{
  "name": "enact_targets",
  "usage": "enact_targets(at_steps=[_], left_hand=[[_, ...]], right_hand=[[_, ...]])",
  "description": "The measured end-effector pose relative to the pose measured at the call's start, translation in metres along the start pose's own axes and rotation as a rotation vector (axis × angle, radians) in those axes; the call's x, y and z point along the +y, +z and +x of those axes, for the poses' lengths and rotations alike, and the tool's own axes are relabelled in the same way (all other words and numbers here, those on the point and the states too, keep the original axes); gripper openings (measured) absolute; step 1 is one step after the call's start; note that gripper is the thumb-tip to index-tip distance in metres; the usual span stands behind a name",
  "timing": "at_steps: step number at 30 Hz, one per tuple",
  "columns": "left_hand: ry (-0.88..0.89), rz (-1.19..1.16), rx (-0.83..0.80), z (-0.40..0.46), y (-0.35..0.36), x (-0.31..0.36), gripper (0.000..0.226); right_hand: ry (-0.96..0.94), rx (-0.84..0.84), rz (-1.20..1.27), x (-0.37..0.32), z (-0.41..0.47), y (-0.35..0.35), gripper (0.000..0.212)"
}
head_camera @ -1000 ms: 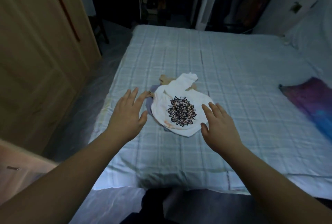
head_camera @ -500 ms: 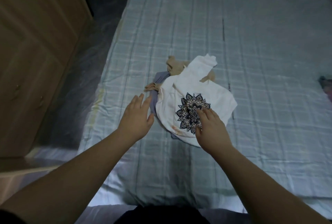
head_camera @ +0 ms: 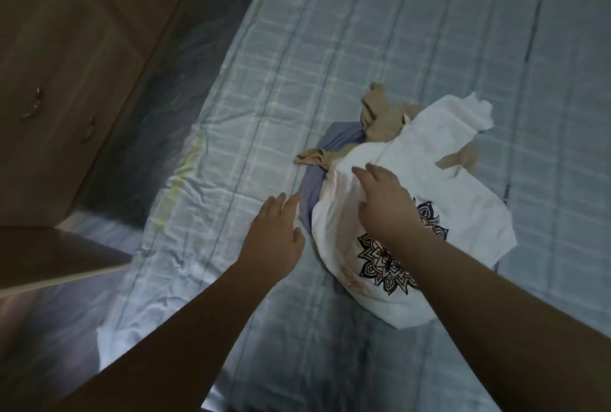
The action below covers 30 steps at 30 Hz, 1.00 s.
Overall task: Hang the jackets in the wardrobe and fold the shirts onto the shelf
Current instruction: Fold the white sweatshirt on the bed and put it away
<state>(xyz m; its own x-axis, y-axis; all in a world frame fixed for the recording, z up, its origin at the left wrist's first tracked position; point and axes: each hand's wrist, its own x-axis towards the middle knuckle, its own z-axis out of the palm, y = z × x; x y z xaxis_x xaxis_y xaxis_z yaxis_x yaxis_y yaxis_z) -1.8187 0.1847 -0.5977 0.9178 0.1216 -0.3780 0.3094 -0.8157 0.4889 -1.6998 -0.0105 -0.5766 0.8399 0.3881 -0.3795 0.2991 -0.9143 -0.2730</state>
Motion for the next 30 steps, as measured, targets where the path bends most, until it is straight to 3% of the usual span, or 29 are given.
enact_targets(at_steps=[7, 10, 12, 15, 19, 21, 24, 27, 30], left_hand=[[0.03, 0.017, 0.013, 0.024, 0.007, -0.016, 0.065], [0.032, -0.019, -0.056, 0.022, 0.003, -0.014, 0.056], [-0.01, -0.092, -0.222, 0.021, -0.003, -0.009, 0.043], [-0.106, -0.295, -0.447, 0.021, -0.01, 0.012, 0.028], [-0.418, -1.056, -0.588, 0.004, -0.019, 0.053, 0.011], [-0.475, -1.279, -0.643, -0.008, -0.017, 0.064, 0.022], [-0.466, -1.457, -0.718, -0.026, -0.012, 0.075, 0.042], [-0.452, -1.536, -0.724, -0.037, -0.009, 0.088, 0.04], [-0.378, -1.287, -0.485, -0.043, -0.009, 0.088, 0.034]], right_hand=[[-0.261, -0.039, -0.288, 0.012, 0.086, 0.019, 0.053], [-0.204, -0.038, -0.407, 0.019, 0.08, 0.027, 0.029], [-0.11, 0.004, -0.388, 0.021, 0.059, 0.025, 0.019], [-0.024, 0.029, -0.272, 0.019, 0.017, 0.014, 0.011], [0.13, 0.12, 0.049, 0.005, -0.05, -0.004, 0.011], [0.203, 0.126, 0.151, -0.007, -0.083, -0.007, 0.014], [0.212, 0.125, 0.295, -0.026, -0.127, 0.002, 0.016], [0.175, 0.154, 0.48, -0.045, -0.161, 0.017, 0.017], [0.055, 0.046, 0.597, -0.057, -0.185, 0.025, 0.046]])
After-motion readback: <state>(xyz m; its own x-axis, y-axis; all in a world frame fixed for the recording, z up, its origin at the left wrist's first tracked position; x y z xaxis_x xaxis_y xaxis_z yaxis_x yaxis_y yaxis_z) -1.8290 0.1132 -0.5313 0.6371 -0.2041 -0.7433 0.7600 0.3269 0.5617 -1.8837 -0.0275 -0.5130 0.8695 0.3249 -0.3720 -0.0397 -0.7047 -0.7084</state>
